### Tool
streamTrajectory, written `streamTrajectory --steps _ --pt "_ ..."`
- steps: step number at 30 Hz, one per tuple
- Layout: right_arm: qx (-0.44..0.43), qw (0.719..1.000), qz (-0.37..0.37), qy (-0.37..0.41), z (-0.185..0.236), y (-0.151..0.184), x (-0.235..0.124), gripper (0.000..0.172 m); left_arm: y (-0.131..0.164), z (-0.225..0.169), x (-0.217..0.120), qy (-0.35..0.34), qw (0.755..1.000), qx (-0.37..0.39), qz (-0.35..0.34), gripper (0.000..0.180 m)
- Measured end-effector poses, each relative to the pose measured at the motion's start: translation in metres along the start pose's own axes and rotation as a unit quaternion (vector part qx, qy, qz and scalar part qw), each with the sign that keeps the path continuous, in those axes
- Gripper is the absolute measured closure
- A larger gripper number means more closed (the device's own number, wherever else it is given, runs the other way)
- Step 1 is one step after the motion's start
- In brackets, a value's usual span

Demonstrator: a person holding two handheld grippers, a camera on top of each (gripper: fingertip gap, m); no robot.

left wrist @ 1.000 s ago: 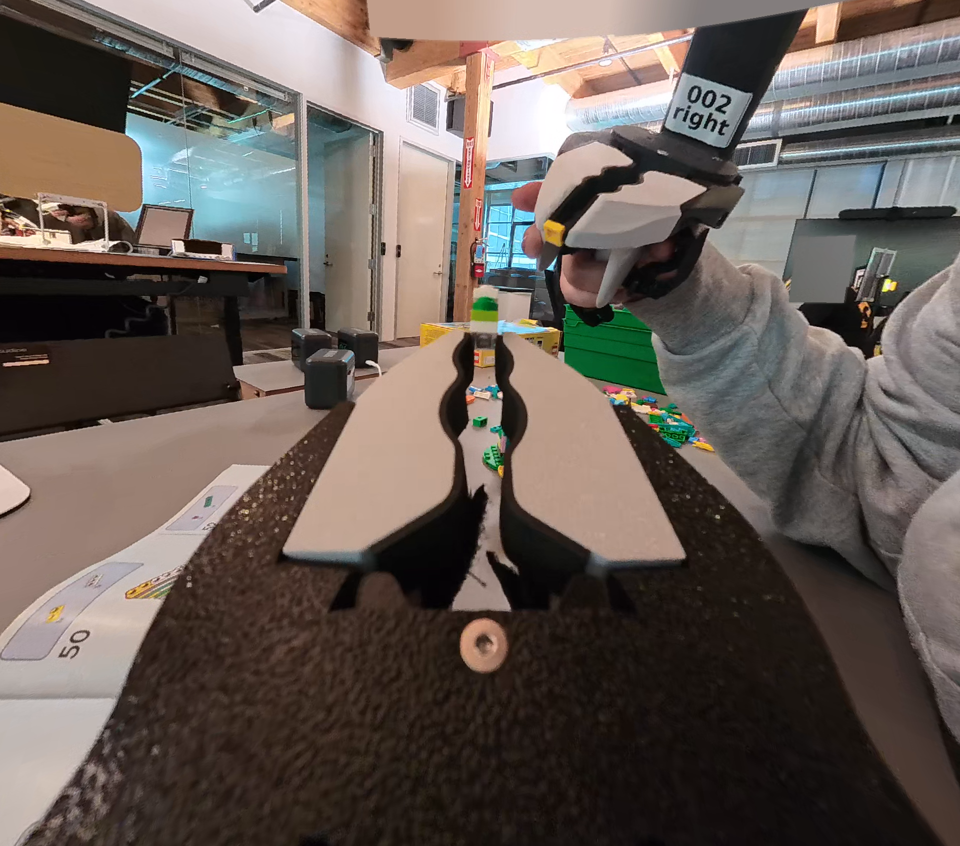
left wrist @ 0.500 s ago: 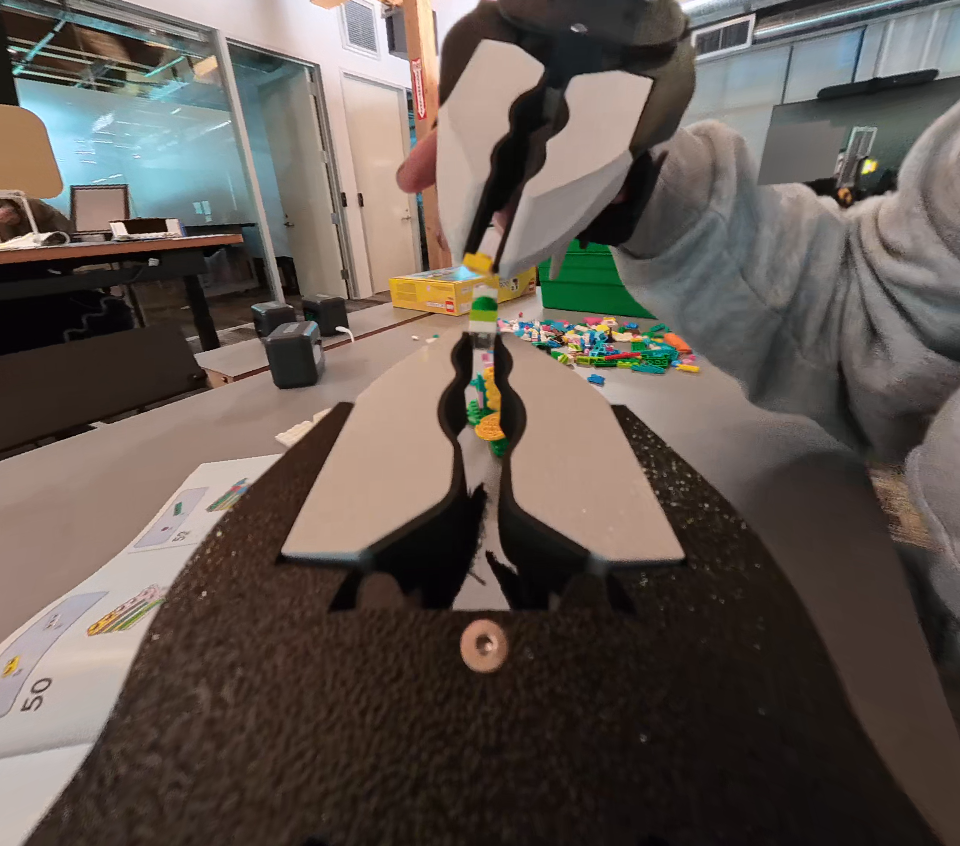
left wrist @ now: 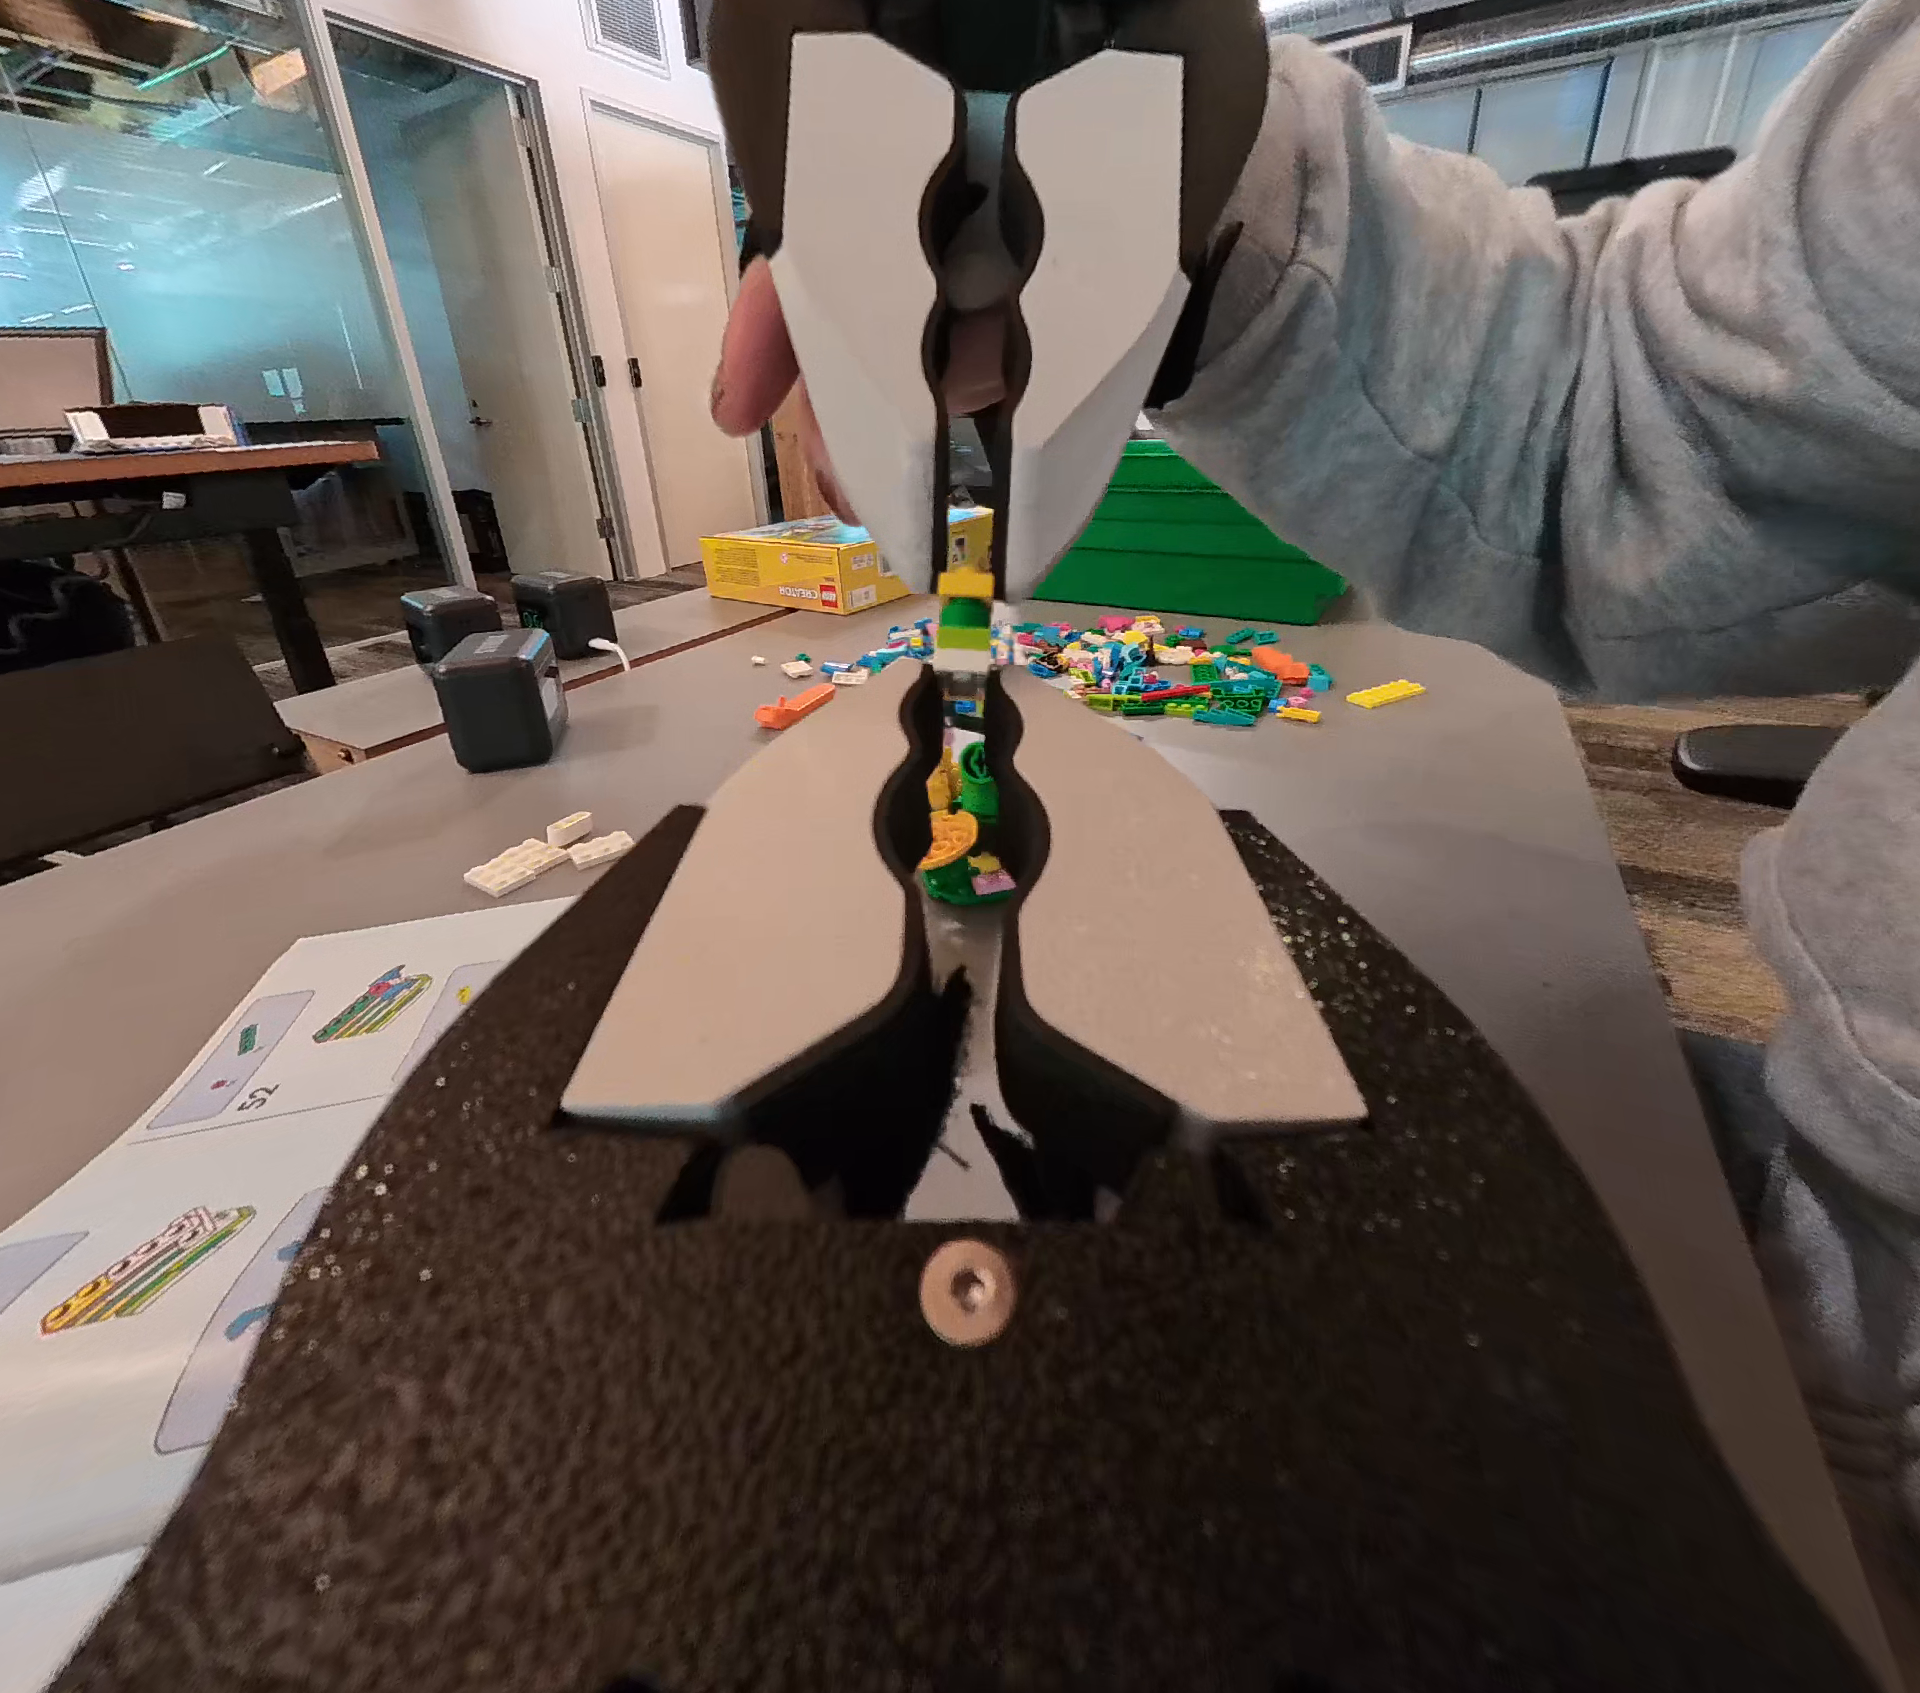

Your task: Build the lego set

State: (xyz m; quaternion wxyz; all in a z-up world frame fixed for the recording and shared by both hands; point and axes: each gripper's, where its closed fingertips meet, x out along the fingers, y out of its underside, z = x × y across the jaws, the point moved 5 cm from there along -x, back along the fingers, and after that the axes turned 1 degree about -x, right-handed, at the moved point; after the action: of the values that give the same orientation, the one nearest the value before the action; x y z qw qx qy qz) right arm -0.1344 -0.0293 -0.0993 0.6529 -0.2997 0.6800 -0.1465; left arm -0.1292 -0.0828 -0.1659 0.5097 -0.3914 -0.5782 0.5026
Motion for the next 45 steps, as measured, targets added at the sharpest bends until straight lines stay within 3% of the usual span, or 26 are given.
streamTrajectory --steps 8,18,26,31,37,41,45 --pt "0.002 0.999 0.033 -0.026 0.001 0.002 0.006 0.166 0.004 -0.002 0.002 0.007 1.0 0.01 0.023 0.173" --pt "-0.03 0.991 0.133 -0.001 0.006 0.003 0.01 0.166 0.011 -0.003 0.005 0.004 0.998 0.024 0.055 0.173" --pt "-0.027 0.99 0.135 0.0 0.007 0.003 0.009 0.165 0.01 -0.003 0.005 0.007 0.999 0.014 0.051 0.173" --pt "-0.028 0.992 0.12 0.015 0.009 0.003 0.007 0.154 0.008 0.001 0.004 0.004 0.999 -0.011 0.04 0.173" --pt "-0.082 0.984 0.062 0.148 0.014 0.003 0.007 0.126 0.004 0.012 -0.002 -0.002 0.996 -0.093 -0.001 0.173" --pt "-0.192 0.927 0.041 0.319 0.015 0.006 0.014 0.115 -0.002 0.017 -0.008 0.025 0.984 -0.171 -0.051 0.173" --pt "-0.241 0.89 0.024 0.385 0.023 0.005 0.027 0.116 -0.003 0.016 -0.008 0.055 0.973 -0.213 -0.066 0.173"
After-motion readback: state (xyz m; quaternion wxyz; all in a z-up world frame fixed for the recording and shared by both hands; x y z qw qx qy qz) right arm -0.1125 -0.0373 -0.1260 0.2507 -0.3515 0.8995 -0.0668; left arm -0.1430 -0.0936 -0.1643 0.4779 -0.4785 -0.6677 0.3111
